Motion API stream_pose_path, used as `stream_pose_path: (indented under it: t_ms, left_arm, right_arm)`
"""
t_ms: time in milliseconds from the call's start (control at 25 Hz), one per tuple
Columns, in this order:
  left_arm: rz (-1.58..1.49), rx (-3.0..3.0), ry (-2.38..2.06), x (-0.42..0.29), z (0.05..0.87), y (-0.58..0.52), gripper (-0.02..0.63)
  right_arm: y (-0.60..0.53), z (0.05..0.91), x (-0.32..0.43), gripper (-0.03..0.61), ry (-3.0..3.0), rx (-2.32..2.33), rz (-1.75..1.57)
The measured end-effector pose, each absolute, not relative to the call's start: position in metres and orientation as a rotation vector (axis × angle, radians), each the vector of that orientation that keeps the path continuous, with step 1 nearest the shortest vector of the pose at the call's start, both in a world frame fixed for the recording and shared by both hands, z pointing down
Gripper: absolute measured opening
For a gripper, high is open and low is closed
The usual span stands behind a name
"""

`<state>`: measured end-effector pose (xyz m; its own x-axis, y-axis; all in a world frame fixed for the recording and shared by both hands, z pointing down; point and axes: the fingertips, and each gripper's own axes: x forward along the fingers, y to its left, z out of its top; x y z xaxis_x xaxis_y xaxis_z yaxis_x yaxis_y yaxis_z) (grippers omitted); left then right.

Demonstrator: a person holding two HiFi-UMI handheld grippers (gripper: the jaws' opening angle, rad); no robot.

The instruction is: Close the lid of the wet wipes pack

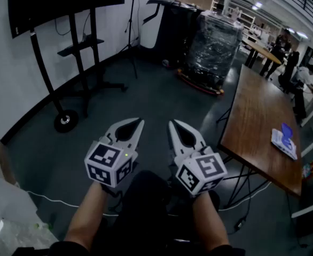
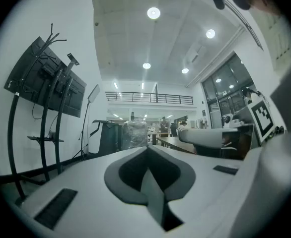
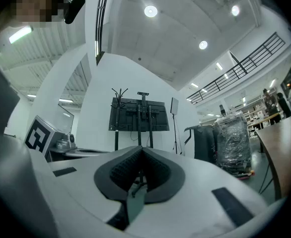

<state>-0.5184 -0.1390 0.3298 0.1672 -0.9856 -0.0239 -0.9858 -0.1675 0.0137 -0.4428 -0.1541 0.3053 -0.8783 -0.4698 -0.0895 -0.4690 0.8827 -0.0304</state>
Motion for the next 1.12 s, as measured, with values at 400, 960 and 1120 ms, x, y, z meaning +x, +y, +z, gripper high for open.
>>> stream_pose_path:
  t_ms: [400, 960, 1120]
  left_arm:
    - [0.039, -2.404, 2.008, -0.512, 0.326, -0.141, 0.005]
    - [0.064, -2.441, 1.927, -0.487, 0.319, -0.155, 0.005]
    - [0.068, -2.504, 1.829, -0.452, 0.314, -0.168, 0.005]
  right_arm:
    - [-0.157, 0.303, -0.438, 0.008, 2.944, -0.727, -0.031]
    - [-0.159, 0.296, -0.416, 0.008, 2.956, -0.782, 0.069]
    - [-0.166, 0.288, -0.384, 0.008, 2.926, -0.878, 0.089]
